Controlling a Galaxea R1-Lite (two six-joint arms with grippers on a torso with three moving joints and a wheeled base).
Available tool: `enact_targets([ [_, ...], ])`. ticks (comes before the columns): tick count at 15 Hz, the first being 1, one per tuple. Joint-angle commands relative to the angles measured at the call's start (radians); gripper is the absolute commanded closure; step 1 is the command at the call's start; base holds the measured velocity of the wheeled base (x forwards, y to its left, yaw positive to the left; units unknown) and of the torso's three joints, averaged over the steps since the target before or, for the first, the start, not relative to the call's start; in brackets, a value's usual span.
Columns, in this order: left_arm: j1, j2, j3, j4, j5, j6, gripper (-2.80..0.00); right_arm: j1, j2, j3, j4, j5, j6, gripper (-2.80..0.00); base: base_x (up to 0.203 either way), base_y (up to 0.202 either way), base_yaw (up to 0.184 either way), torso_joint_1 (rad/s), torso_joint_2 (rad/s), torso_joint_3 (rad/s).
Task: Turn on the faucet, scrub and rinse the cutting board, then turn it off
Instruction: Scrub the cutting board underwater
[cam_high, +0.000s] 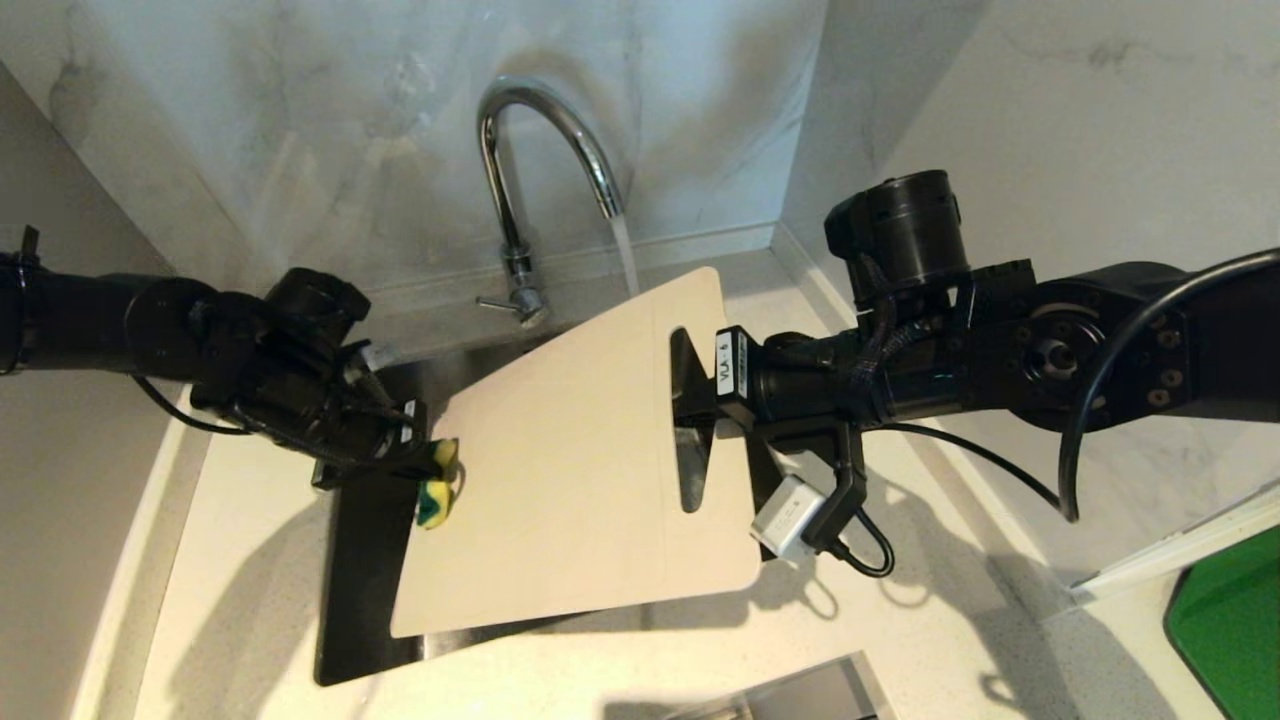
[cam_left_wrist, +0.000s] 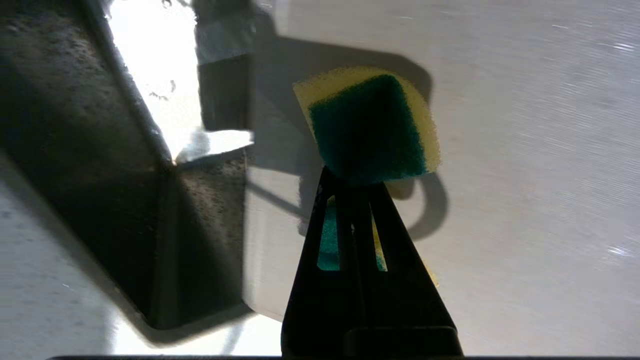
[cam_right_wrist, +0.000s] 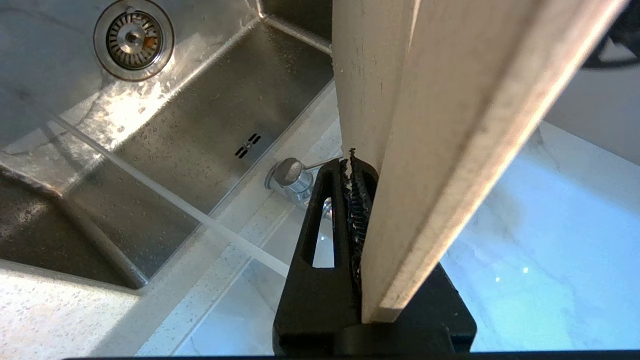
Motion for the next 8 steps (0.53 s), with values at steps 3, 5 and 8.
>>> enact_targets([
  [3,0.075,-0.008,0.044,-0.011,-0.008,0.017,0.00,0.000,-0.008,0.002,0.001,0.006,-0.013,0.00,0.000,0.000,0.000,0.000,0.00,0.000],
  [5,0.098,-0.038,0.038,-0.012,-0.011,0.016,0.00,0.000,-0.014,0.010,0.001,0.004,-0.014,0.00,0.000,0.000,0.000,0.000,0.00,0.000],
  [8,0.101,-0.100,-0.032,-0.011,-0.015,0.001,0.00,0.000,-0.020,0.022,0.001,0.004,-0.013,0.00,0.000,0.000,0.000,0.000,0.00,0.000],
])
